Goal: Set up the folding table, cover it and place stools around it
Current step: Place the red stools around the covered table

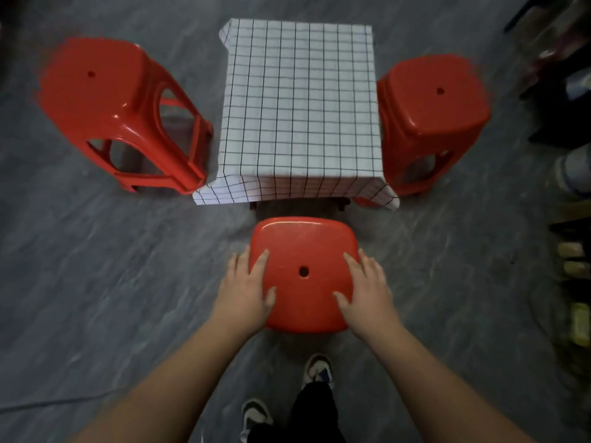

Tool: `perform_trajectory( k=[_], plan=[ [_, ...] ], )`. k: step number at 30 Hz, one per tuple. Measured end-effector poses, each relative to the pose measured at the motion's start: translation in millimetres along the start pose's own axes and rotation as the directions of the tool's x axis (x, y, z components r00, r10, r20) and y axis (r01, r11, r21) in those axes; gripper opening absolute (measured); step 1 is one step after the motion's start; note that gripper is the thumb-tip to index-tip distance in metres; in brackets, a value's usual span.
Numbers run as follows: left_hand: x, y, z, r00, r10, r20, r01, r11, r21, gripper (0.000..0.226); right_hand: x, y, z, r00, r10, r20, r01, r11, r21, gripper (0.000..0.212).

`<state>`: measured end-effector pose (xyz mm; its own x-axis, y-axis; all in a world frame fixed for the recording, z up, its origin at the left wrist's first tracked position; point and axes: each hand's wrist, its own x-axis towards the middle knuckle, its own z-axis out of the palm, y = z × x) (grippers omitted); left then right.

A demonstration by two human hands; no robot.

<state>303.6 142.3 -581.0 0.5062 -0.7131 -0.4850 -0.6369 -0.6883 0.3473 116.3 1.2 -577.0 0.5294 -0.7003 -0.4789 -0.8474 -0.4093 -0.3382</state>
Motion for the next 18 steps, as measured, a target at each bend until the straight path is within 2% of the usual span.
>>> perform_trajectory(
  k=[5,8,15,18],
  plan=[
    [27.6,-27.1,72.3,0.999,0.023,0.032,-0.024,0.998,0.051,0.097,25.1,34.6,71.5,0.999,-0.017,0.034,0.020,0.997,-0.072,0.094],
    [42.8,-34.1,92.5,0.999,0.030,0.019,-0.031,0.999,0.039,0.106,34.3,40.0,91.9,0.998,-0.002,0.057,0.004,0.999,-0.050,0.101],
    [59.4,-31.6,113.4,0.997,-0.028,0.076,0.024,0.998,0.053,0.105,53.2,42.1,106.6,0.998,0.047,0.037,-0.047,0.999,0.006,0.109],
    [60.9,-32.9,111.5,0.995,-0.056,0.086,0.059,0.998,-0.030,0.104,55.2,45.7,107.2,0.997,0.059,0.039,-0.061,0.997,0.055,0.108]
  ],
)
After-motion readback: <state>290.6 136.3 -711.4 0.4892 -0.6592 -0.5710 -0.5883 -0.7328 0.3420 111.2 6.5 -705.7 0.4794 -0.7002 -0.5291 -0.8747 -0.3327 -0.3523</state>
